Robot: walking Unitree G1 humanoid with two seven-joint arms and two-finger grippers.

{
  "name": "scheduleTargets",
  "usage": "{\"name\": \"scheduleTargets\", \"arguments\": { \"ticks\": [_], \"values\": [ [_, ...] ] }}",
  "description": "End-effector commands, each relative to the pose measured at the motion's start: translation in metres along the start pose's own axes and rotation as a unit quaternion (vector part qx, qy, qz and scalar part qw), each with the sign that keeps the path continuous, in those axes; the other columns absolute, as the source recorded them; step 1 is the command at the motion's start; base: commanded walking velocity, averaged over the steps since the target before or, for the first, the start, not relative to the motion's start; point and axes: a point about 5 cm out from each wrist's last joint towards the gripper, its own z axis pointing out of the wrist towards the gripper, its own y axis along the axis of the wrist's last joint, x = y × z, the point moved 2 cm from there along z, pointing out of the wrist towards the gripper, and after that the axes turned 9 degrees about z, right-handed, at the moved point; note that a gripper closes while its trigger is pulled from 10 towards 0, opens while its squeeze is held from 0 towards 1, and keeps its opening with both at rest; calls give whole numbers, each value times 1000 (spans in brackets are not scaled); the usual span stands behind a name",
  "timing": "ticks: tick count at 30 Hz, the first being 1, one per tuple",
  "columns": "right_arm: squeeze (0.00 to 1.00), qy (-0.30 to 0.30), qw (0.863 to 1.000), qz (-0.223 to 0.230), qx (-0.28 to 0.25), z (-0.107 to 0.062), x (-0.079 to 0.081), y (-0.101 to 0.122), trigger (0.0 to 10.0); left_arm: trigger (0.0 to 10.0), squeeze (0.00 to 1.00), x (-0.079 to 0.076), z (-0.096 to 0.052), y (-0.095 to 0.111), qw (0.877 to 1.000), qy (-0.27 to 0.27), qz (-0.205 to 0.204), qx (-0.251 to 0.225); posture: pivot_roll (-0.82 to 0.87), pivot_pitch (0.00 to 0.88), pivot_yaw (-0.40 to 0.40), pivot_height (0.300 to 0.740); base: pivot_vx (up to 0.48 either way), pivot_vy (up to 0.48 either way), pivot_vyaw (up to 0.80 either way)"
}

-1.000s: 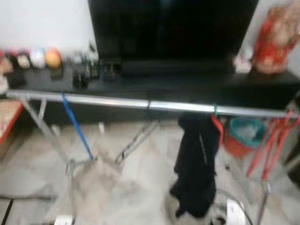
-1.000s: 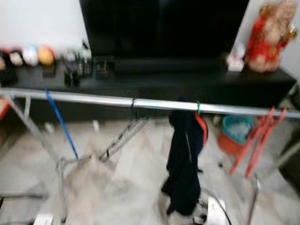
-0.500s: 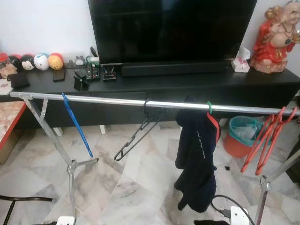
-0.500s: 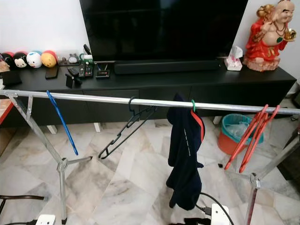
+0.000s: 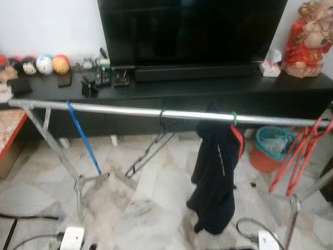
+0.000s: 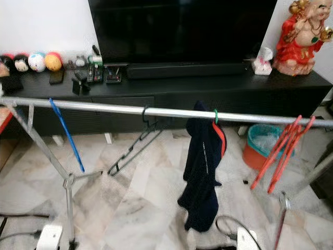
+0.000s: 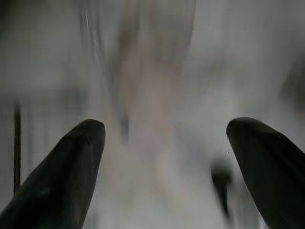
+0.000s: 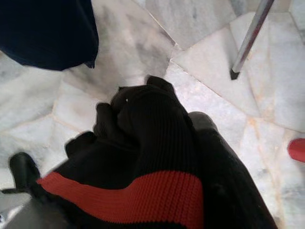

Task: Hang hanger

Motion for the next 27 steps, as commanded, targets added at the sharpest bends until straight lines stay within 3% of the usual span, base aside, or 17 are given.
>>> {"name": "scheduleTargets", "arguments": {
  "ticks": [1,5,9,13,14,20,23,24,25,26,27],
  "values": [
    [0,-1,1000,1,-4,0,-3,4,10000,10000,0,3,0,30,997,4,18,-79,102,0,-30,740,0,0,0],
    [0,-1,1000,0,-5,0,-4,5,10000,10000,0,4,-6,31,995,21,22,-97,108,0,-34,740,0,0,0],
    [0,0,1000,-5,-6,1,-2,5,10000,10000,0,17,-26,34,990,63,9,-128,117,0,-38,740,0,0,0],
    [0,2,1000,-11,-5,1,-2,6,10000,10000,0,22,-43,45,985,82,28,-150,134,0,-44,740,0,0,0],
    [0,2,1000,-11,-5,1,-2,6,10000,10000,0,29,-52,54,979,97,32,-174,141,0,-48,740,0,0,0],
    [0,1,1000,-14,-6,1,-3,8,10000,10000,0,45,-67,97,960,125,42,-249,152,0,-52,740,0,0,0],
    [0,2,1000,-15,-7,1,-2,8,10000,10000,0,39,-64,140,943,111,74,-304,153,0,-53,740,0,0,0],
    [0,2,1000,-15,-7,1,-2,8,10000,10000,0,39,-64,140,943,111,74,-304,153,0,-53,740,0,0,0],
    [0,3,1000,-15,-8,1,-2,9,10000,10000,0,35,-63,159,937,103,68,-326,152,0,-55,740,0,0,0],
    [0,3,1000,-15,-8,1,-2,9,10000,10000,0,35,-63,159,937,103,68,-326,152,0,-55,740,0,0,0],
    [0,3,1000,-15,-8,1,-2,9,10000,10000,0,26,-58,187,929,76,60,-358,146,0,-52,740,0,0,0]
  ]
}}
